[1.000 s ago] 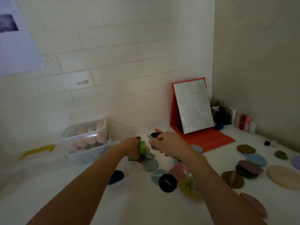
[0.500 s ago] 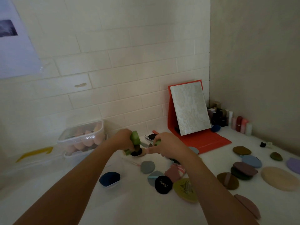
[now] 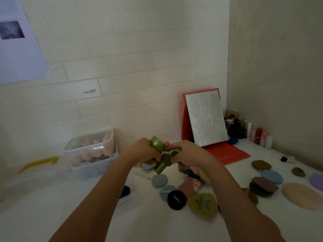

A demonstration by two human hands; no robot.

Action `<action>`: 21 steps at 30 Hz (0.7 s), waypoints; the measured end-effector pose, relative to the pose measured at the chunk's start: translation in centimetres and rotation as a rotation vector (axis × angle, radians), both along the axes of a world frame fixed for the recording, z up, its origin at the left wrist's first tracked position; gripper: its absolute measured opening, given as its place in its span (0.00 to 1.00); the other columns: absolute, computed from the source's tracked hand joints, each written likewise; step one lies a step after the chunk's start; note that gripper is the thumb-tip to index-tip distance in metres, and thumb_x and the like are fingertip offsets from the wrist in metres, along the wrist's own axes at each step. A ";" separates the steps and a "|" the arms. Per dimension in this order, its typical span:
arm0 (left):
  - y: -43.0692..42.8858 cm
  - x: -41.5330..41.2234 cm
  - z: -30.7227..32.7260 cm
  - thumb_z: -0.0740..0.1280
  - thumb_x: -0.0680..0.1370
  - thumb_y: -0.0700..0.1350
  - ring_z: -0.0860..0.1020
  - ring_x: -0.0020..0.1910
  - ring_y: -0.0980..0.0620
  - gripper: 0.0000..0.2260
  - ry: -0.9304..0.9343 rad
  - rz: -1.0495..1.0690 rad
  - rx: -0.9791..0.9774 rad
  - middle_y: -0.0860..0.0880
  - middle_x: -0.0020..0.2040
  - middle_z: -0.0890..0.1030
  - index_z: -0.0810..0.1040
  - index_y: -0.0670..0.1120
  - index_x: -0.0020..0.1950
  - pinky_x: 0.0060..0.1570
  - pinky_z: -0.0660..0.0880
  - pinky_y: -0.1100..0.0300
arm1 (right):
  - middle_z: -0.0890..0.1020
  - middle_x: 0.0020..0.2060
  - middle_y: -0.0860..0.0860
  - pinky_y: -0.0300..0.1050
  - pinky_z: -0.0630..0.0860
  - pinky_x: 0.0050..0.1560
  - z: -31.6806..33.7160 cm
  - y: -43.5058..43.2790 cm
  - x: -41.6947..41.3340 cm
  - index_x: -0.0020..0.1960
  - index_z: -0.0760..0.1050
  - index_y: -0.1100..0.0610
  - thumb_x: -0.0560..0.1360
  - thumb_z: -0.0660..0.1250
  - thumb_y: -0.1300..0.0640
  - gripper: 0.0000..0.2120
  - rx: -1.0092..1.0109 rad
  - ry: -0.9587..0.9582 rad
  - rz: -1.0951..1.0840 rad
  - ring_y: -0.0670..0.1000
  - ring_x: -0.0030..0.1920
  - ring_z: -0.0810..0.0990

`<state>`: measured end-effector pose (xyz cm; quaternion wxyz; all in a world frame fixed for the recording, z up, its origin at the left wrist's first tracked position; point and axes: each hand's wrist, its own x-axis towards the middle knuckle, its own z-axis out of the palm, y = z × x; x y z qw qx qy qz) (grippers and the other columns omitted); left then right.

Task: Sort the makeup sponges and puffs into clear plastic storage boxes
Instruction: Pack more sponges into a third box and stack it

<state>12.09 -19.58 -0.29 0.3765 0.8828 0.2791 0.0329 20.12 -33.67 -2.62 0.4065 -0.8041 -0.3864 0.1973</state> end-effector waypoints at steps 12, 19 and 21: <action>-4.1 1.8 -5.9 0.69 0.71 0.31 0.78 0.34 0.53 0.06 -0.673 0.132 -0.649 0.43 0.38 0.80 0.79 0.39 0.45 0.33 0.78 0.66 | 0.81 0.40 0.55 0.38 0.76 0.31 1.0 -2.9 2.2 0.51 0.79 0.56 0.72 0.67 0.66 0.10 0.135 0.086 -0.120 0.49 0.32 0.78; -4.5 2.6 -9.5 0.72 0.70 0.36 0.72 0.33 0.57 0.12 -0.695 0.062 -0.138 0.51 0.34 0.76 0.71 0.49 0.38 0.34 0.70 0.71 | 0.81 0.45 0.55 0.36 0.76 0.33 1.3 -5.3 3.7 0.54 0.79 0.54 0.75 0.66 0.63 0.09 0.398 0.136 -0.185 0.48 0.35 0.78; -4.7 2.4 -9.8 0.72 0.70 0.38 0.74 0.36 0.61 0.13 -0.666 -0.012 -0.086 0.54 0.38 0.77 0.71 0.54 0.41 0.35 0.70 0.74 | 0.81 0.44 0.54 0.36 0.75 0.33 1.6 -5.8 3.6 0.55 0.79 0.53 0.75 0.66 0.62 0.10 0.435 0.173 -0.116 0.48 0.36 0.78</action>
